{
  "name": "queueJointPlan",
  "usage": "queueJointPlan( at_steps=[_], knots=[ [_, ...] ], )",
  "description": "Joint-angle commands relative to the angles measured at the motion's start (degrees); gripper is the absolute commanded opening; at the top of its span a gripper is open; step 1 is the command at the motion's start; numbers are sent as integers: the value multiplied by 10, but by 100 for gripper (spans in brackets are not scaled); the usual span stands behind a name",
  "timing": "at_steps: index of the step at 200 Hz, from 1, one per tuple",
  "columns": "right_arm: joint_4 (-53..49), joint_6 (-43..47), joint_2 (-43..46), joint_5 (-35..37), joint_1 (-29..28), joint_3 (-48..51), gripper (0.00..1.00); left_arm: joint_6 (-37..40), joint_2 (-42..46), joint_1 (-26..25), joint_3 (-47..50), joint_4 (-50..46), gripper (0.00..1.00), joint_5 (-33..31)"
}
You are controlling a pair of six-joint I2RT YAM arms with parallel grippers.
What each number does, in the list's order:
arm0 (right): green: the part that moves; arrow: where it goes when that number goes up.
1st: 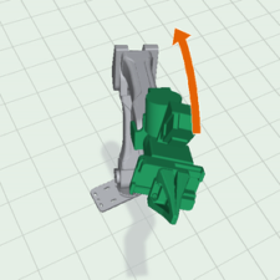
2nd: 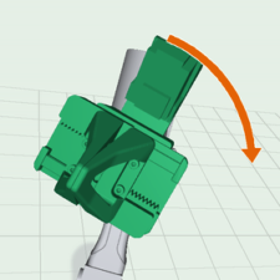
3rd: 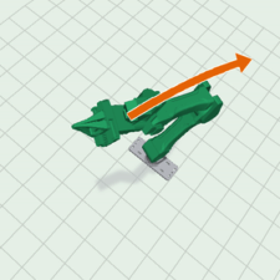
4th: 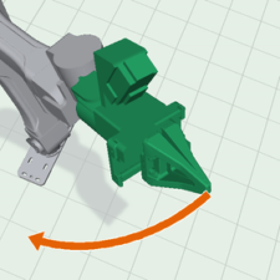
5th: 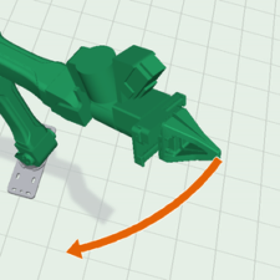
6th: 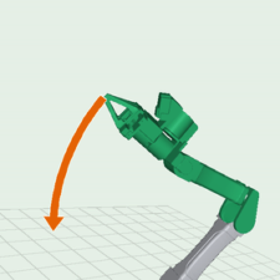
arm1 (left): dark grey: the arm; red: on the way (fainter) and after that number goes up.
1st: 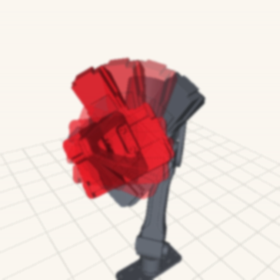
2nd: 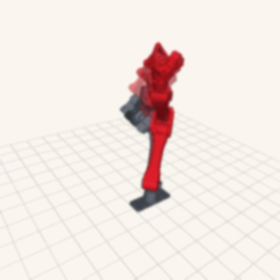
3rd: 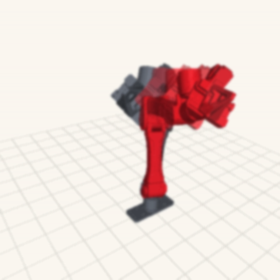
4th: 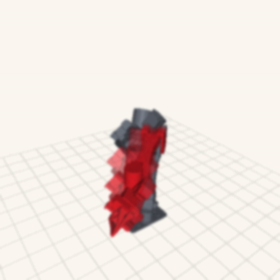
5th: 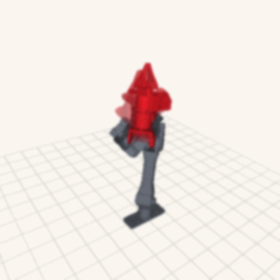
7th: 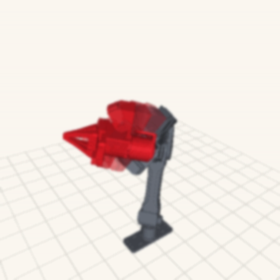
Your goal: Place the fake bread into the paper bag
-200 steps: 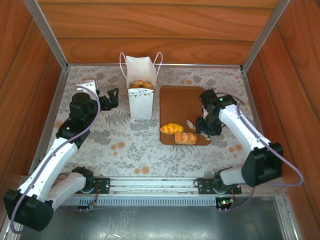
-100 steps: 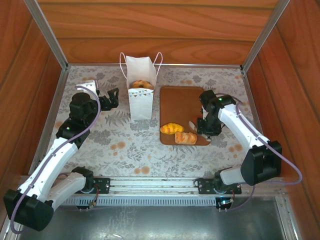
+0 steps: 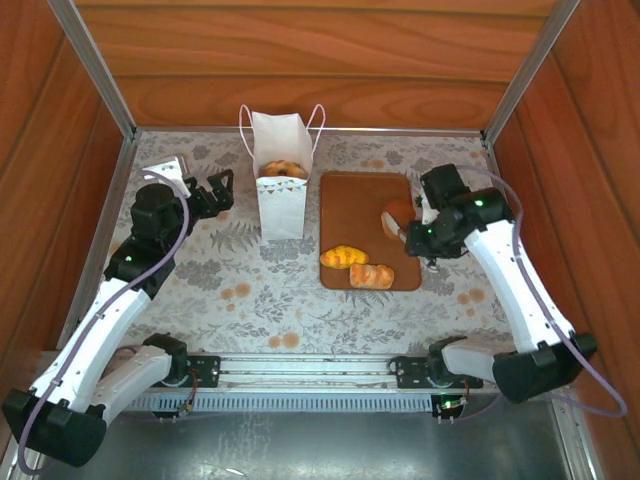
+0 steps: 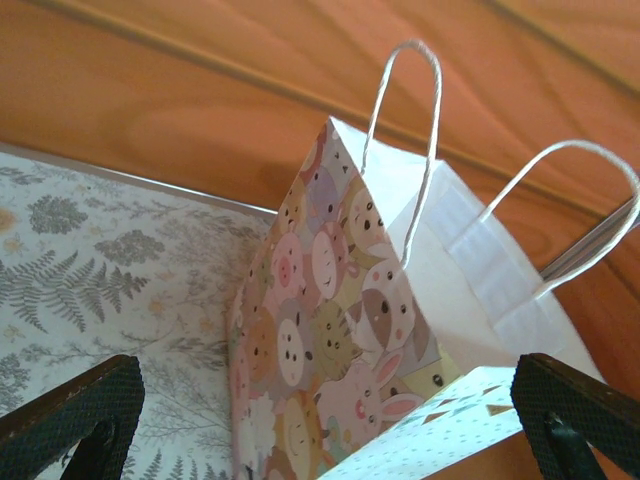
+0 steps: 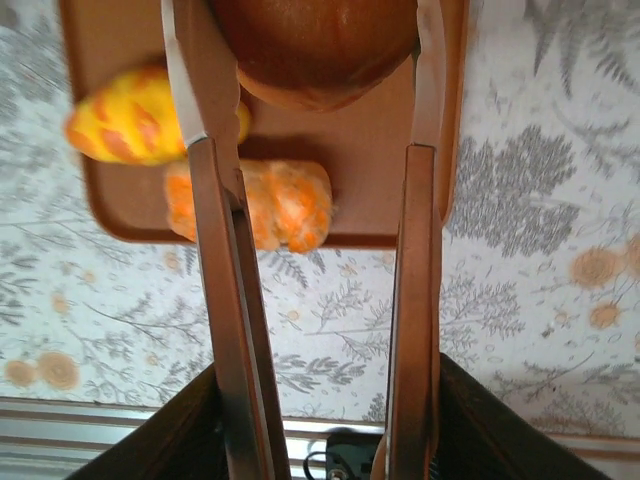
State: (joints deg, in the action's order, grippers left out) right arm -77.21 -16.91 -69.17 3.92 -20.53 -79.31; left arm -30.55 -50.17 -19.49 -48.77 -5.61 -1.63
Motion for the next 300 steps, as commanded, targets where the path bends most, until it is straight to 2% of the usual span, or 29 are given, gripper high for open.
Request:
queueJointPlan(
  at_steps=[1,42,78,105,154,180,228,248,263,300],
  knots=[
    [-7,21,32,-13,2,-51,48,-45,6,3,-26,-22,100,10],
    [50,37,54,-62,-5,-142,47,-93,-26,3,-65,-29,100,46],
    [82,58,30,-95,-23,-227,47,-103,-87,4,-119,-43,97,70],
    [91,76,-7,-91,-60,-290,47,-75,-152,5,-191,-82,96,75],
    [103,99,-99,-70,-125,-385,47,-19,-277,20,-319,-153,87,110],
    [113,110,-147,-67,-147,-428,48,6,-321,28,-359,-173,75,122],
    [101,124,-256,-48,-176,-525,48,28,-356,48,-392,-176,34,125],
    [76,132,-329,-33,-185,-574,49,32,-360,55,-395,-176,20,123],
    [51,139,-369,-17,-191,-614,49,32,-360,58,-393,-176,14,118],
    [4,161,-450,19,-203,-682,50,32,-366,60,-389,-176,14,117]
  ],
)
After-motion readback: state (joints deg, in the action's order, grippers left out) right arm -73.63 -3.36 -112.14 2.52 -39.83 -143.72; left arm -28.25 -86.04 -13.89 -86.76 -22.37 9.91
